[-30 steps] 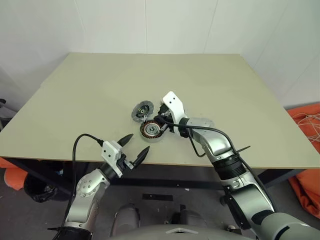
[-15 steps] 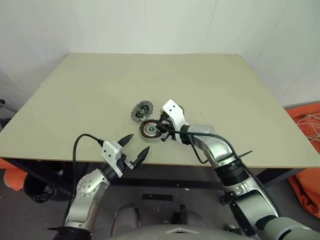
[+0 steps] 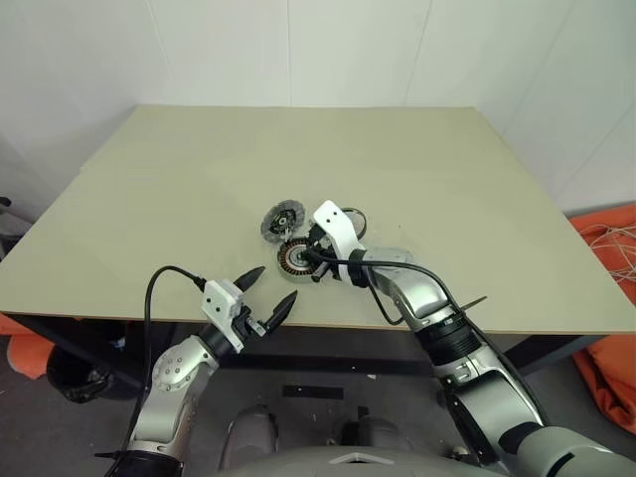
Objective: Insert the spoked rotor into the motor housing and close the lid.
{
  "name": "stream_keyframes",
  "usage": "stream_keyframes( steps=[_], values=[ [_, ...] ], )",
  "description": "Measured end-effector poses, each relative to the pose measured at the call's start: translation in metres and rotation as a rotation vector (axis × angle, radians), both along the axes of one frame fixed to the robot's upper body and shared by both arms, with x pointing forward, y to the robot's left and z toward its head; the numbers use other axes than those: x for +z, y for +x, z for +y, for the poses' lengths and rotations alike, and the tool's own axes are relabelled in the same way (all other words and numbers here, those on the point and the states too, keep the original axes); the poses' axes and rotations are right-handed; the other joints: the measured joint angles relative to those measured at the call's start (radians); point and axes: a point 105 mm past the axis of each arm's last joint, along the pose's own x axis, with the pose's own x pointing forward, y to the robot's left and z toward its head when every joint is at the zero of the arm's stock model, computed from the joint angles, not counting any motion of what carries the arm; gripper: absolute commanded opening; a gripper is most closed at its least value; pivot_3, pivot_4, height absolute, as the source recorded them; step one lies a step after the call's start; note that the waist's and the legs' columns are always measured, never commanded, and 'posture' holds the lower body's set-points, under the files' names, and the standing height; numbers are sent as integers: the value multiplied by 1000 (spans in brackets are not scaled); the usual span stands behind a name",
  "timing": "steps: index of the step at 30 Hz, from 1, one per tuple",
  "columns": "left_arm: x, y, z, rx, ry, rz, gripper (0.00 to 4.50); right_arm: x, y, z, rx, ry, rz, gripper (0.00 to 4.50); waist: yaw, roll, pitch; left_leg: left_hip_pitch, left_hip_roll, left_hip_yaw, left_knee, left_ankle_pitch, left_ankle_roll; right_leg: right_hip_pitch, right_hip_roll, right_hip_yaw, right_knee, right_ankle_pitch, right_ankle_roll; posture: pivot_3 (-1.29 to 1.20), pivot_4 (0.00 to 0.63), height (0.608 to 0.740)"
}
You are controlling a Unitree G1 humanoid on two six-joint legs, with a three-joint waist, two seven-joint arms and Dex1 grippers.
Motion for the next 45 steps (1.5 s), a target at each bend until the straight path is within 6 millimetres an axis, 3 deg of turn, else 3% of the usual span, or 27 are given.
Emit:
stream_keyframes(
  steps=[8,35,37,41,45],
  values=[
    [0,0,0,1,-1,1,4500,6,3,7,15,4,-24,21,0,0,0,0,0,0,0,0,0,0,0,0,0,0,0,0,0,740],
    [-1,0,-1,8,-9,3,4500,-1,0,30,80,-5,-19,21,-22,0,0,0,0,0,0,0,0,0,0,0,0,0,0,0,0,740],
    [-1,0,-1,9,-9,4,4500,6,2,27,77,18,-31,21,-22,0,0,-1,0,0,0,0,0,-1,0,0,0,0,0,0,0,740],
    [-2,-1,-1,10,-9,7,4500,39,3,18,87,86,-111,21,-19,0,0,-1,0,0,0,0,0,0,0,0,0,0,0,0,0,740],
    [-1,-1,-1,9,-8,6,4500,55,-1,-7,53,116,-146,21,-16,0,0,0,0,0,0,0,0,0,0,0,0,0,0,0,0,740]
  ],
)
